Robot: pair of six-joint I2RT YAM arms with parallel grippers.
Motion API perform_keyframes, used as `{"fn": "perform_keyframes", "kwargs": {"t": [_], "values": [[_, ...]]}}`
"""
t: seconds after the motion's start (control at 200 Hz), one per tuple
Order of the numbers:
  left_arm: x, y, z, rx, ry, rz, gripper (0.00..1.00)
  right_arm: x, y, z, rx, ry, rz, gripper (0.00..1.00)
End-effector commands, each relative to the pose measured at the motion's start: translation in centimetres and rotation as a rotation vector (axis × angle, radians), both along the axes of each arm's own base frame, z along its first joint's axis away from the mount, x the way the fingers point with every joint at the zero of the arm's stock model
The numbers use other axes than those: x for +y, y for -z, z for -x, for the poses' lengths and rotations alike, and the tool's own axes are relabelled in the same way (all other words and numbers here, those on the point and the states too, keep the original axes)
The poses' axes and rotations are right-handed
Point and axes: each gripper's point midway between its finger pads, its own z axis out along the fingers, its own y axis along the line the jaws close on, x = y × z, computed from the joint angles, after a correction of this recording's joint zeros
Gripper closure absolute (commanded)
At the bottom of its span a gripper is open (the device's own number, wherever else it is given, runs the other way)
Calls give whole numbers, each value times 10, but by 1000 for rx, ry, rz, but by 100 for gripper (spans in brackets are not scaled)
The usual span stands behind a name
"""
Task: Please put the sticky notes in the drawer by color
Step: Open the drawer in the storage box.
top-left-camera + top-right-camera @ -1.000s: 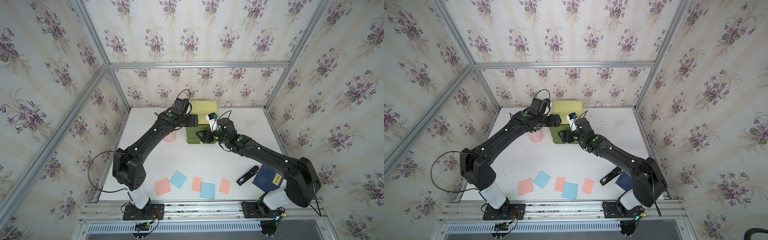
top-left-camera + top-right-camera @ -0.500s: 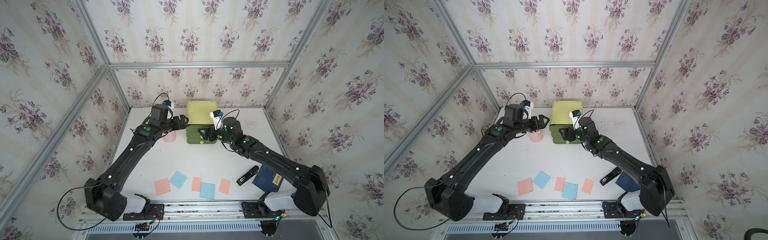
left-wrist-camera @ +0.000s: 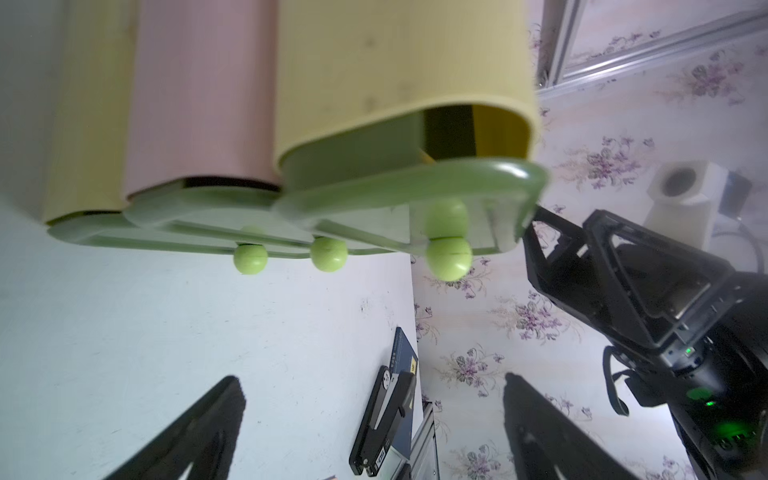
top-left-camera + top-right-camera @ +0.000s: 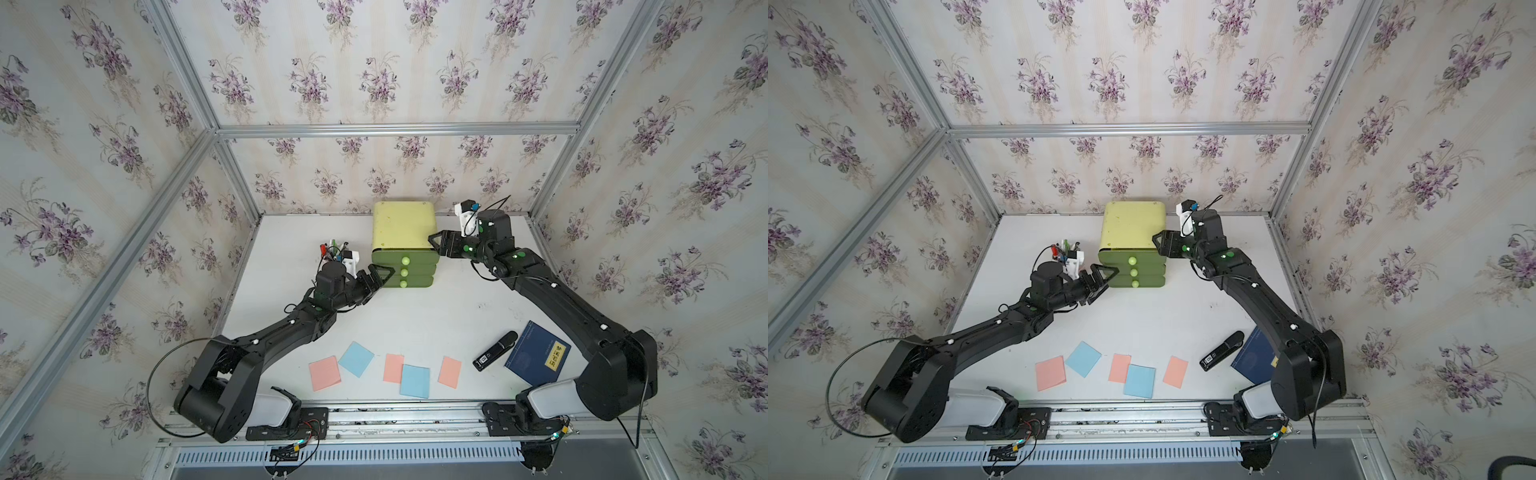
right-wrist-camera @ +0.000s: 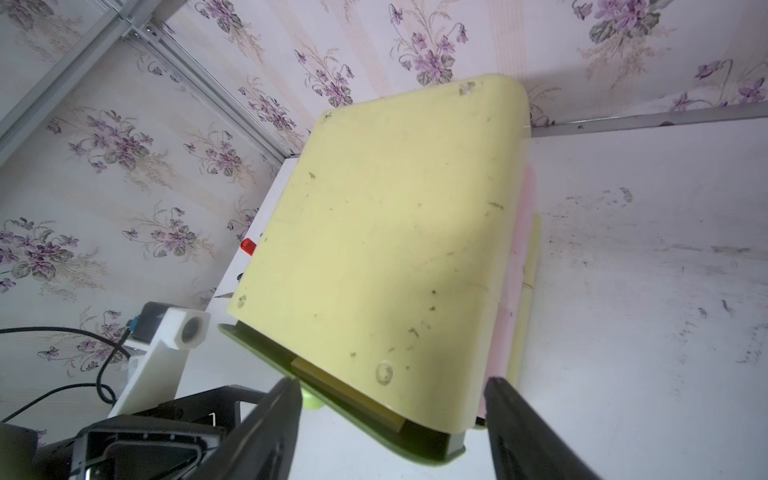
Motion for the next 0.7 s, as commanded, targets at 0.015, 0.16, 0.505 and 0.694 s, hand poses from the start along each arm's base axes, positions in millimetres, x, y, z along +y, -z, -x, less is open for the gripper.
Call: {"fn": "perform_keyframes", "kwargs": {"t": [0.015,0.16,0.505,0.694], "values": [[-14,-7,-9,-53,-17,91,5,-5,1,-12,36,-27,-78,38],[-24,16,-13,-38,-87,145,6,0,2,-21,57,-39,-105,41],[-44,43,-24,-25,-152,157,10,-9,22,26,73,-100,-83,45],[-54,46,-31,-24,-194,188,13,-5,33,33,63,-143,-92,47]]}}
